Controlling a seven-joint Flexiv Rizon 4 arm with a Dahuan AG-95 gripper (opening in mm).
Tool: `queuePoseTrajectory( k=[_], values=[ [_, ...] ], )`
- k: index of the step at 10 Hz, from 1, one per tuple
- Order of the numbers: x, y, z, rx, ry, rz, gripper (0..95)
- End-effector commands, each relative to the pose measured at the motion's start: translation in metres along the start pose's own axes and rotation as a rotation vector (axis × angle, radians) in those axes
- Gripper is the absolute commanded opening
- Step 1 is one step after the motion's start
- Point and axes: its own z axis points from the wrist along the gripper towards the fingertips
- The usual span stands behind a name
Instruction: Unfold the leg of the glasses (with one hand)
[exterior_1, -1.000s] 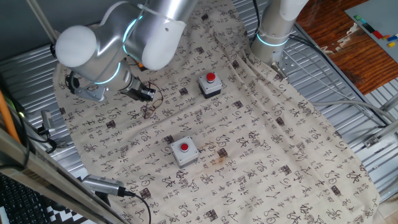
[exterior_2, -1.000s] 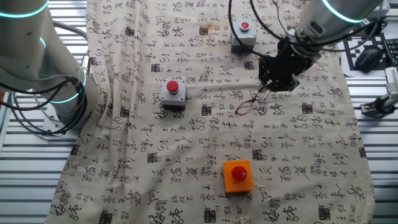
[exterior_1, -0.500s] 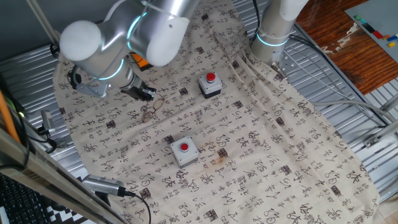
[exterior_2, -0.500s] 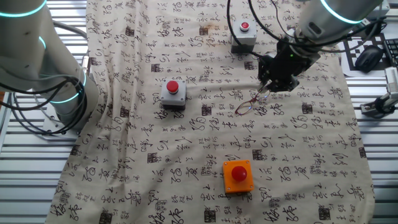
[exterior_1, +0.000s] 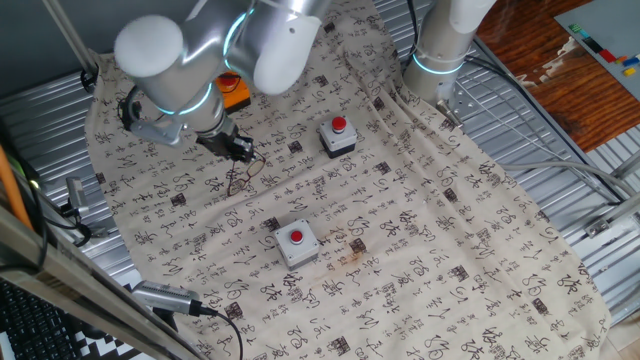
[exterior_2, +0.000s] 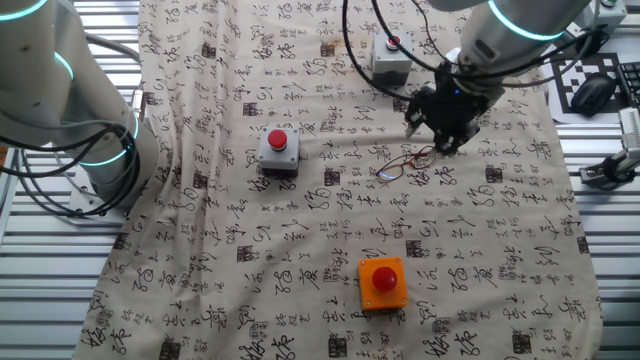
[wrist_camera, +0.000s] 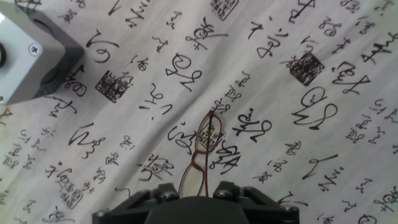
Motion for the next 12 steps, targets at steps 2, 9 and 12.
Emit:
queuePoseTrajectory(
  k=[2,9,12],
  values=[
    [-0.001,-0.005,0.004,0.017,-0.017,-0.009,57.0],
    [0.011,-0.016,0.02,0.013,-0.061,-0.04,38.0],
    [0.011,-0.016,0.02,0.011,-0.058,-0.033,19.0]
  ],
)
